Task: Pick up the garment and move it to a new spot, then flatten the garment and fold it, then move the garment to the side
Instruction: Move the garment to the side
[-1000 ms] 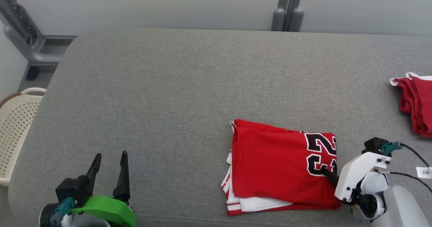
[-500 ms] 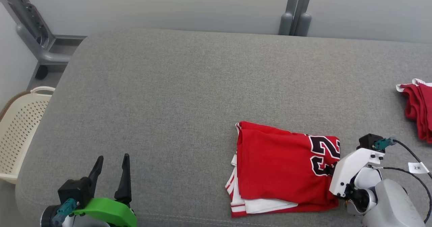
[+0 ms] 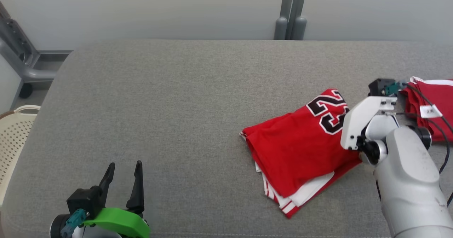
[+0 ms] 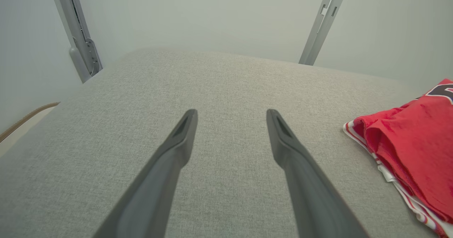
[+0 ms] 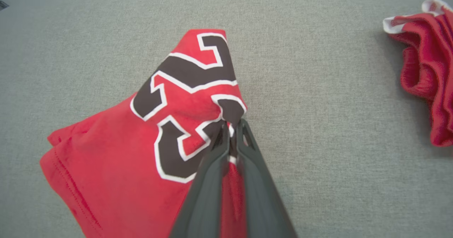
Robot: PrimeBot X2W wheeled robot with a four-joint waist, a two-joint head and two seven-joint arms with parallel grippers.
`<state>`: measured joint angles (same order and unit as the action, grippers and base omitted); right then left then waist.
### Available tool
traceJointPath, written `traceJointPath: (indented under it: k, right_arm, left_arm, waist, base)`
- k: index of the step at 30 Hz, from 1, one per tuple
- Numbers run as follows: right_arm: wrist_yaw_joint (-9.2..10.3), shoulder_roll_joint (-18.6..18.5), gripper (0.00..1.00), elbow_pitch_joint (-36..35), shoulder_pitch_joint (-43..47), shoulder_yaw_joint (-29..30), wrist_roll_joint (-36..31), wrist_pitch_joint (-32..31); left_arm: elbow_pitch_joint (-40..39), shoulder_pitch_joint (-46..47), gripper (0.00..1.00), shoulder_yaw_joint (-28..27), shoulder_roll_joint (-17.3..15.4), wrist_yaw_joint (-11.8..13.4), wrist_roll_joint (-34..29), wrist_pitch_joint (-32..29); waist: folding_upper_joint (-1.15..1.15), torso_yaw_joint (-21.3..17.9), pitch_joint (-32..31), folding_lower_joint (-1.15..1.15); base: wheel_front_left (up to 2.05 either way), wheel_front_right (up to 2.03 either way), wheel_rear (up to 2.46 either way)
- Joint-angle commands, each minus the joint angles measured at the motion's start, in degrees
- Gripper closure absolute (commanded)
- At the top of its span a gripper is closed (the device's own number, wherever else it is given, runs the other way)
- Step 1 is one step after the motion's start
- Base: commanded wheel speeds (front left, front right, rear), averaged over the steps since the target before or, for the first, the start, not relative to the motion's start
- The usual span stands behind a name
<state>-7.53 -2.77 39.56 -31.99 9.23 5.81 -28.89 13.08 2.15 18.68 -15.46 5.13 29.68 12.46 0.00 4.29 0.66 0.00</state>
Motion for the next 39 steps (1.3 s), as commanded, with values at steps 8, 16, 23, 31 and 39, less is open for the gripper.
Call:
traceJointPath:
  k: [8, 16, 23, 31, 39]
  right_arm:
    - [0.09, -0.4, 1.00, -1.1, -11.6, 5.6, -12.0, -2.8]
    - [0.09, -2.5, 1.00, -5.1, -16.1, 10.0, -16.3, -5.9]
    - [0.09, -4.9, 1.00, -7.3, -19.0, 8.5, -16.9, -7.4]
    - [0.09, -9.1, 1.00, -7.7, -22.8, 8.6, -17.5, -7.2]
    - [0.09, -12.3, 1.00, -7.2, -23.2, 13.3, -20.7, -3.9]
  left_arm:
    - [-0.8, 5.1, 0.00, 0.5, 1.2, -0.5, -0.9, 1.4]
    - [-1.7, 8.8, 0.00, 0.8, 1.3, -0.7, -2.3, 2.0]
    - [-2.6, 11.4, 0.00, 1.4, 0.7, -1.5, -3.5, 2.2]
    - [-2.4, 14.1, 0.00, 2.7, 0.5, -2.1, -4.2, 1.7]
    - [-2.7, 14.9, 0.00, 3.6, -0.6, -2.7, -4.8, 0.9]
  waist:
    - [0.00, -5.2, 5.9, 0.00]
    - [0.00, -9.0, 10.2, 0.00]
    - [0.00, -11.2, 13.2, 0.00]
    - [0.00, -12.3, 16.6, 0.00]
    - [0.00, -11.0, 18.9, 0.00]
  base:
    - [0.00, 0.00, 0.00]
    - [0.00, 0.00, 0.00]
    - [0.00, 0.00, 0.00]
    - [0.00, 0.00, 0.00]
    - [0.00, 0.00, 0.00]
